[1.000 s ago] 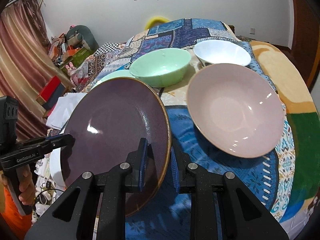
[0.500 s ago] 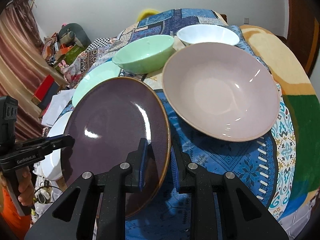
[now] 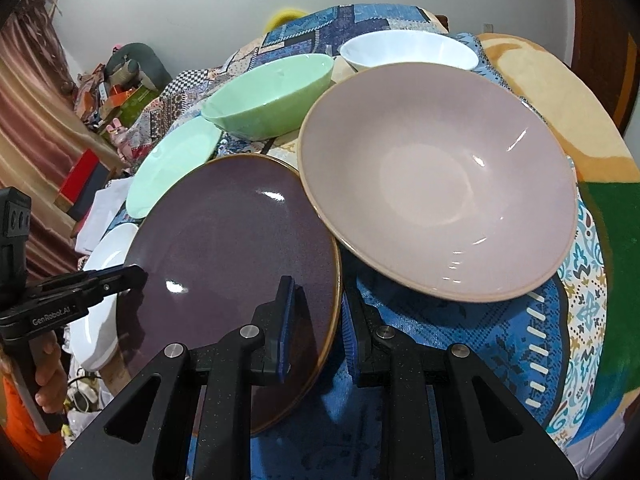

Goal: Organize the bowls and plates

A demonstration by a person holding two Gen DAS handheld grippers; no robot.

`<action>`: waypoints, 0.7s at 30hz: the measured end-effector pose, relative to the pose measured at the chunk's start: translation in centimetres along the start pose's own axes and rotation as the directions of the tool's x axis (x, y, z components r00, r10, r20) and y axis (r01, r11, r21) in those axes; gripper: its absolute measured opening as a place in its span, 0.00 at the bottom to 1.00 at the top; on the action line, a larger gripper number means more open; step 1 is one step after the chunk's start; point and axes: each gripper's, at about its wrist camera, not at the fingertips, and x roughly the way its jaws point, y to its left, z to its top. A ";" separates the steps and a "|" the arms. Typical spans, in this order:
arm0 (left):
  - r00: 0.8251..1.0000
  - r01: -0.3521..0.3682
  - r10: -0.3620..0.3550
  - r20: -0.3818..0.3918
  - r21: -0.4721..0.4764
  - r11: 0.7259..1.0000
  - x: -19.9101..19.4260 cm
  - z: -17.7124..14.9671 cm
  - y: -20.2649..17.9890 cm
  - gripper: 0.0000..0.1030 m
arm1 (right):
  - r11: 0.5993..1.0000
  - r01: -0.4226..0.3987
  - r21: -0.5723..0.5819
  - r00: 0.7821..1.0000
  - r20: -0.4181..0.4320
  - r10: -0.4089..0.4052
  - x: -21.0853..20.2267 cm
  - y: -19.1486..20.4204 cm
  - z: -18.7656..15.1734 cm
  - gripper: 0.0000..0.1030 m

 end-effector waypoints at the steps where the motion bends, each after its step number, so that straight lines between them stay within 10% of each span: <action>1: 1.000 -0.002 0.002 0.000 0.000 1.000 0.1 0.1 0.0 0.18 | 1.000 -0.003 0.005 1.000 -0.001 0.003 0.1 -0.1 0.0 0.20; 21: 0.999 -0.007 0.007 0.043 0.000 1.000 -1.1 0.4 -0.2 0.26 | 0.996 0.055 -0.070 0.998 0.027 -0.054 -2.4 0.5 -0.5 0.30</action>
